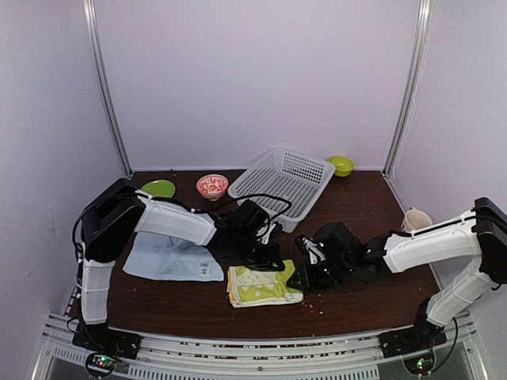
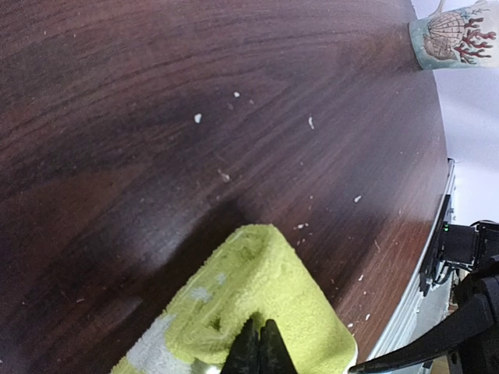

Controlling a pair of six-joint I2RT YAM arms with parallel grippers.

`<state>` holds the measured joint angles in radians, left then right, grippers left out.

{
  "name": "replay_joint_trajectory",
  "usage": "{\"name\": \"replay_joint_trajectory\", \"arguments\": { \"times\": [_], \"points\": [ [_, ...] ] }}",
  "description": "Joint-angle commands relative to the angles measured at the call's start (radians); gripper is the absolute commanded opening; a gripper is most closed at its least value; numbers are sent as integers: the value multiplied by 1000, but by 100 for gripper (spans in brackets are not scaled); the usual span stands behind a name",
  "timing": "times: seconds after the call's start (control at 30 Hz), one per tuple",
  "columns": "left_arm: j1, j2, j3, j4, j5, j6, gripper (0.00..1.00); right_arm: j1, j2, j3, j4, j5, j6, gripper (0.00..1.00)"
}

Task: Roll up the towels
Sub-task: Roll the towel at the center of the board.

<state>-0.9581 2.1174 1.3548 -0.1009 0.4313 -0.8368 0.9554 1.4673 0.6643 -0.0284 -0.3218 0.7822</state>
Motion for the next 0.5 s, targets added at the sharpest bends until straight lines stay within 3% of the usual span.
{"name": "replay_joint_trajectory", "arguments": {
  "times": [0.0,0.2,0.47],
  "points": [
    [7,35,-13,41,15,-11,0,40,56,15,-41,7,-27,15],
    [13,38,-30,40,12,-6,0,68,137,47,-62,-18,-13,20],
    [15,36,-46,40,9,7,0,6,-90,-21,-92,132,27,50]
  ]
}}
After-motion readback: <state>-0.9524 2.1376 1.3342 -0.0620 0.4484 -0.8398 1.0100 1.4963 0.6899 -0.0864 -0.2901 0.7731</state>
